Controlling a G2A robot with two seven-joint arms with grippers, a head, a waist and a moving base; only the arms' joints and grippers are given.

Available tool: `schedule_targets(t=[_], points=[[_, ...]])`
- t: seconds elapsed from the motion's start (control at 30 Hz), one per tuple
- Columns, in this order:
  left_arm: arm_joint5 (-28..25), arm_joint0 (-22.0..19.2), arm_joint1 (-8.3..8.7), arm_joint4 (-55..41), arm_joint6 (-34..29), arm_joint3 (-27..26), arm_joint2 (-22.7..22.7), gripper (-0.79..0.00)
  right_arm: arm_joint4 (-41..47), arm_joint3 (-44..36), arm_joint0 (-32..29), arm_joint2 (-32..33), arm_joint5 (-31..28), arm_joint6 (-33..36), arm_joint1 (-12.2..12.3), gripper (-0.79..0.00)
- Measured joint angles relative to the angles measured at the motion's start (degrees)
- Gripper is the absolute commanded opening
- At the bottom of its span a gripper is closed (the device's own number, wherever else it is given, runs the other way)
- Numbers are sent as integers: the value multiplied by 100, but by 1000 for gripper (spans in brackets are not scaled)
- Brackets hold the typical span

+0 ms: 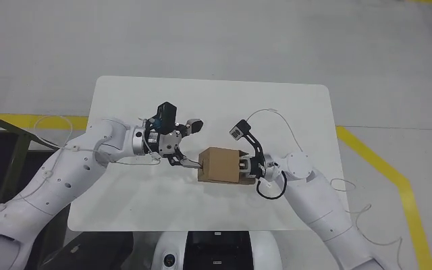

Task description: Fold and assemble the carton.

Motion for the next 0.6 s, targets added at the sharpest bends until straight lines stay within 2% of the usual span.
schedule_targets(t=[0.33,0.6], points=[[1,-64,-52,-63,-54,12,4,0,-228,-143,-31,2,41,-246,21,-785],[0,116,13,122,270,12,-278,0,-198,39,1,258,5,-582,60,-785]])
